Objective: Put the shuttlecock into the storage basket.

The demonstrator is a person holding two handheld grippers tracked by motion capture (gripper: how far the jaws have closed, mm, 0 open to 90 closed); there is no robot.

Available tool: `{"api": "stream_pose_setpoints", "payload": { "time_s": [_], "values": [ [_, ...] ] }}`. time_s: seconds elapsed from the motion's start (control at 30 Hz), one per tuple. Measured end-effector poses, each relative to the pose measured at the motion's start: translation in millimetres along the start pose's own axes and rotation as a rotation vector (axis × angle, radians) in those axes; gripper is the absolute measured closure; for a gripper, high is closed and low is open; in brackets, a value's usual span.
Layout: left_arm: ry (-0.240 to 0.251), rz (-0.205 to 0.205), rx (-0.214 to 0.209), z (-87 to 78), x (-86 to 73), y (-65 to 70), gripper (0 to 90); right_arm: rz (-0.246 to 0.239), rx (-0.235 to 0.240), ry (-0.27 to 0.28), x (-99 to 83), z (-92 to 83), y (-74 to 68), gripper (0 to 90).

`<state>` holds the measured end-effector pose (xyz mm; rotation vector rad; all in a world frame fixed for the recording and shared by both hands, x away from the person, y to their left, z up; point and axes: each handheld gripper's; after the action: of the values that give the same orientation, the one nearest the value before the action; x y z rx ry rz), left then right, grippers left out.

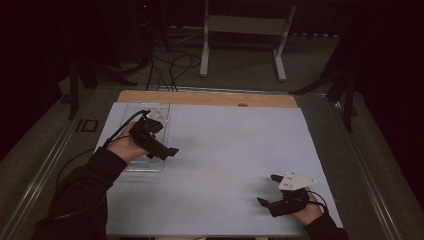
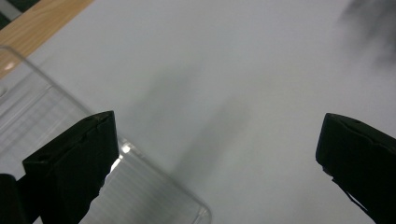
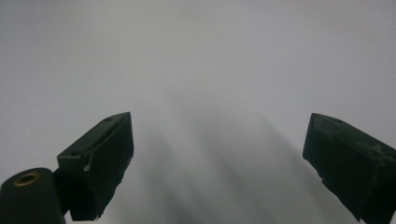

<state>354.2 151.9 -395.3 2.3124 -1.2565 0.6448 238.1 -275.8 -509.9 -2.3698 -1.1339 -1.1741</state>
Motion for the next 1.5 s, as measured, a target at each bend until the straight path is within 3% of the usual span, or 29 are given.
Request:
{"api": "stream_pose_setpoints", "payload": {
  "time_s": [0.13,0.17,0.3,0.57,1.13,1.2,1.5],
  "values": [
    [0.003,0.009,-0.004,2.7,1.8,3.0,0.0,0.0,-0.001,0.003,0.1,-0.4,0.0,8.7],
    [0.007,0.029,-0.018,9.2,4.8,9.2,0.0,-0.001,-0.002,0.003,0.2,-0.3,-0.1,8.7],
    [0.003,0.045,-0.041,17.0,7.3,15.7,0.0,-0.001,-0.002,0.001,0.2,-0.2,-0.2,8.7],
    [-0.004,0.08,-0.051,29.5,6.9,29.9,0.0,0.0,-0.003,0.003,-0.1,-0.7,0.4,8.7],
    [-0.023,0.125,-0.119,46.2,6.1,50.6,0.0,-0.003,-0.004,0.002,0.5,-0.7,-0.1,9.5],
    [-0.032,0.152,-0.137,51.4,5.3,55.9,0.0,0.003,-0.003,0.005,0.2,-1.2,0.2,9.4],
    [-0.02,0.164,-0.17,58.0,1.6,63.2,0.0,0.003,0.004,0.013,0.2,-1.6,0.5,9.3]
  ]
}}
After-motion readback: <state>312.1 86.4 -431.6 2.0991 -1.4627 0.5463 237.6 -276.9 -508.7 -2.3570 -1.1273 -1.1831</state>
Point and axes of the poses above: each handheld gripper's, and its own axes: z roughly forward along the jaws, x roughly out of its top, y roughly to its right, and after that the axes turned 7 degrees about -x, right-handed
